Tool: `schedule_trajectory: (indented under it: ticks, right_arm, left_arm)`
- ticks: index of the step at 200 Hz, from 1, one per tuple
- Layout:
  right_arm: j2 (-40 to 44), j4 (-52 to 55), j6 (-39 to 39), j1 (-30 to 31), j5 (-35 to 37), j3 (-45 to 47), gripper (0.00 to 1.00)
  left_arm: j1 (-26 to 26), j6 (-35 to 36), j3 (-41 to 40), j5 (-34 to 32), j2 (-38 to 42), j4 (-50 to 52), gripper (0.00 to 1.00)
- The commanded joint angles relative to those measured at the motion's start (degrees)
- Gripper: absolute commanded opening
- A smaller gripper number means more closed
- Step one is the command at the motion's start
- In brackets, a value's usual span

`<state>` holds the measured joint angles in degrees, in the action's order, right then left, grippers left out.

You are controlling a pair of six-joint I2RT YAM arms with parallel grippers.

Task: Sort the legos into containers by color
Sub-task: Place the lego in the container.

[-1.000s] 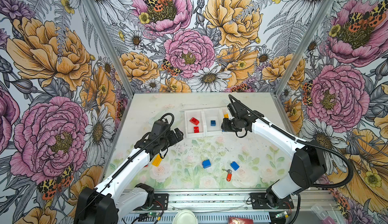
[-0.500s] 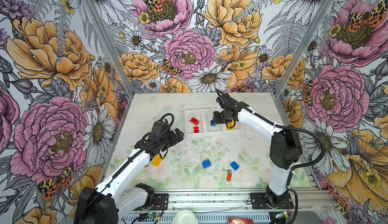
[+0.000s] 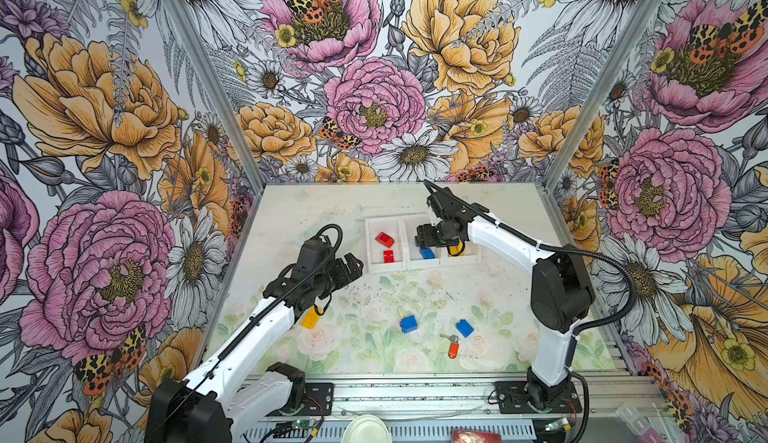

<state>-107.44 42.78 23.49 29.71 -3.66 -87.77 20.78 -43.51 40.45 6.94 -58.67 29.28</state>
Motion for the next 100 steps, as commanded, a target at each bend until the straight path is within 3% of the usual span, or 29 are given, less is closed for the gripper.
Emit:
schedule_trajectory:
  ticks: [1, 100]
  right_arm:
    - [6.40, -1.25, 0.68, 0.26, 0.52, 3.48, 0.77]
    - [26.64, -3.43, 6.25, -0.97, -5.01, 25.27, 0.83]
  left_arm:
    - [0.76, -0.69, -0.72, -0.34, 1.32, -1.12, 0.99]
    - [3.09, -1.32, -0.57, -1.53, 1.39, -1.20, 0.99]
